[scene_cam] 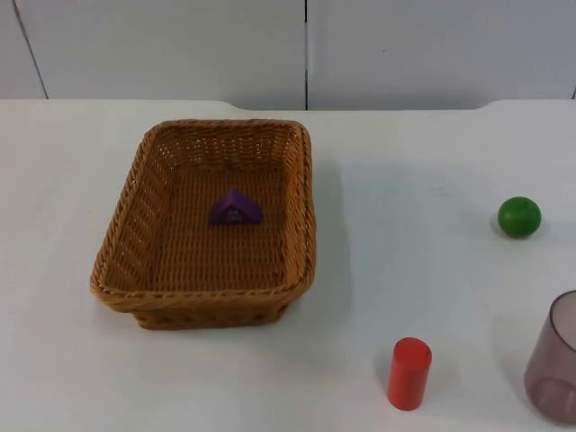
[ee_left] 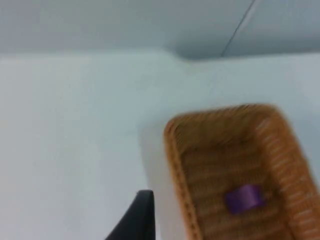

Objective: Pick up the basket with the left hand and place the triangular block into the basket with the right hand.

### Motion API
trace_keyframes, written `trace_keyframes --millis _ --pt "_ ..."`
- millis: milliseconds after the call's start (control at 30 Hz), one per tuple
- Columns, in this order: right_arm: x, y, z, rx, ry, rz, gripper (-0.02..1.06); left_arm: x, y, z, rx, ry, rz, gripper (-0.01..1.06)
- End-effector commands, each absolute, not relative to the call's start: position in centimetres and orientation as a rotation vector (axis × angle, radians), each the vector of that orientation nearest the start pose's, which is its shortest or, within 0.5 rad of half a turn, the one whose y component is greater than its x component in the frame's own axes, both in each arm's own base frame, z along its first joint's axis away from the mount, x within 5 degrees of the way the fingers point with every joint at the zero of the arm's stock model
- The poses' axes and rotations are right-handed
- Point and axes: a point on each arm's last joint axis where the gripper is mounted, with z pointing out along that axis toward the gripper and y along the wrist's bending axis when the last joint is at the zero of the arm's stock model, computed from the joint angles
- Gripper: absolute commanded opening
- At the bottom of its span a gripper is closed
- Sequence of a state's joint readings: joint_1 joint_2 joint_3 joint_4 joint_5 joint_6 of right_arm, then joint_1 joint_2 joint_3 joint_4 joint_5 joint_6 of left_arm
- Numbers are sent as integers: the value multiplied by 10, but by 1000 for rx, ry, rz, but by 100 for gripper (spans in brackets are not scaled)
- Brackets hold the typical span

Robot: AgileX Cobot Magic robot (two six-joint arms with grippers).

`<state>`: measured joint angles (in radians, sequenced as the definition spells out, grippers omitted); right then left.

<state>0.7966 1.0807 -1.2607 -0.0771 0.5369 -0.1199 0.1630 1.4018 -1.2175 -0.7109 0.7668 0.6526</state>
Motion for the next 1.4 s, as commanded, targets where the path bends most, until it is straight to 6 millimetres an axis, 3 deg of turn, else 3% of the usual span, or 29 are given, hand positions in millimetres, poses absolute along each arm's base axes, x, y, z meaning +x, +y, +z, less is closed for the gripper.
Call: trace_keyframes --millis 0,100,133,233,300,333,367,500,533,700,1033,1367 --pt "152 151 454 -820 1607 415 72 277 1 380 211 2163 -385 105" --pt "139 138 443 -790 1589 442 72 232 -6 409 239 2048 -345 105" --pt "139 138 443 -790 1589 442 72 232 -6 409 239 2048 -345 105" --pt "125 125 432 -762 1595 468 72 190 -12 415 247 1973 -314 105" --pt "118 117 422 -753 1609 478 72 164 -16 410 249 1940 -301 105" --pt "118 117 422 -753 1609 478 72 164 -16 410 249 1940 -301 105" --pt "114 113 417 -754 1611 477 72 151 -18 405 247 1923 -293 105" --pt "97 95 399 -733 1618 497 72 102 -25 381 225 1864 -286 105" --pt "97 95 399 -733 1618 497 72 102 -25 381 225 1864 -286 105" --pt "78 76 369 -720 1655 509 72 51 -33 347 159 1791 -330 105" --pt "46 41 332 -704 1774 508 72 -1 -39 314 209 1668 -350 105" --pt "5 -3 314 -685 1828 498 72 -4 -32 299 197 1817 -292 105"
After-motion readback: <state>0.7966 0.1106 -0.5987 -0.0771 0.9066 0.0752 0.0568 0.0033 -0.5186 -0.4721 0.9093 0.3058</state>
